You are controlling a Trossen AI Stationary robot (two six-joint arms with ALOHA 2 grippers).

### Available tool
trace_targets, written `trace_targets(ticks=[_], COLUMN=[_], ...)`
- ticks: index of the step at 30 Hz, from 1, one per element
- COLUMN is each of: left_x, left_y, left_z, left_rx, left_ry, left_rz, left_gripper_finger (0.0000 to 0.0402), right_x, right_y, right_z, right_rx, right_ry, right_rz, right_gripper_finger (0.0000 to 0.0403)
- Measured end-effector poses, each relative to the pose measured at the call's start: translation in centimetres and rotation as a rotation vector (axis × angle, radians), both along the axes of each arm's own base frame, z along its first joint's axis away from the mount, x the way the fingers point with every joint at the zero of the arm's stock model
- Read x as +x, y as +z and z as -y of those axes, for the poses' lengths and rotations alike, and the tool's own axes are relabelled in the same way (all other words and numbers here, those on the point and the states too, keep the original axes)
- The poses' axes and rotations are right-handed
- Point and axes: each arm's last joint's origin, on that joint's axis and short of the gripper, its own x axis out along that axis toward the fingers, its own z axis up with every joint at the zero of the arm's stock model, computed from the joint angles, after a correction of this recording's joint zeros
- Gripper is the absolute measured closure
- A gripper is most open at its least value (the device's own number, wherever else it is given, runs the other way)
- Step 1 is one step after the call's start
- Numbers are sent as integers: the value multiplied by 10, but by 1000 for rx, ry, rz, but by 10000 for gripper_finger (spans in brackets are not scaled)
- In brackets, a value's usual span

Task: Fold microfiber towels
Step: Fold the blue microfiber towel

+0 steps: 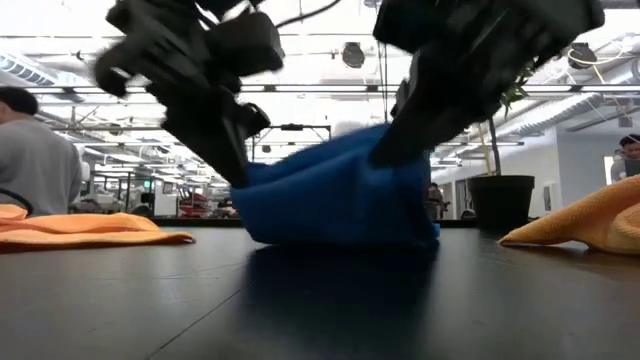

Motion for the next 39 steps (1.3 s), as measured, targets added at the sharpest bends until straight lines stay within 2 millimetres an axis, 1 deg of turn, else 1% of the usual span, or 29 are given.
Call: trace_targets(ticks=[3,5,8,12,15,18,21,25,28,30,32,34,37,39], left_x=[-5,-10,-16,-24,-27,-23,-16,-10,-6,-1,0,5,9,12], left_y=[3,11,26,52,55,55,50,45,41,36,29,21,8,1], left_z=[19,30,45,54,52,42,26,-3,-24,-35,-45,-53,-63,-66], left_rx=[-47,-68,-106,-144,-125,-104,-74,-29,-3,-7,-20,-31,-33,-32], left_ry=[-36,-55,-85,-108,-106,-98,-72,-12,26,30,27,33,51,60], left_rz=[5,30,97,223,227,234,218,180,152,144,108,87,45,33], left_gripper_finger=[399,399,398,399,399,399,400,399,400,399,399,399,399,393], right_x=[-4,-6,-9,-10,-10,-9,-9,-8,-8,-10,-11,-15,-18,-20], right_y=[11,15,13,10,11,10,7,2,-4,-9,-14,-20,-27,-32], right_z=[-2,-4,-8,-11,-12,-8,0,16,29,38,46,53,62,66], right_rx=[61,95,124,151,152,141,103,55,56,65,73,79,78,80], right_ry=[64,102,128,121,122,110,61,-42,-101,-135,-167,-194,-227,-223], right_rz=[1,-1,-31,-64,-58,-60,-88,-138,-161,-174,-187,-203,-222,-191], right_gripper_finger=[401,402,402,402,402,402,402,403,403,403,403,403,403,403])
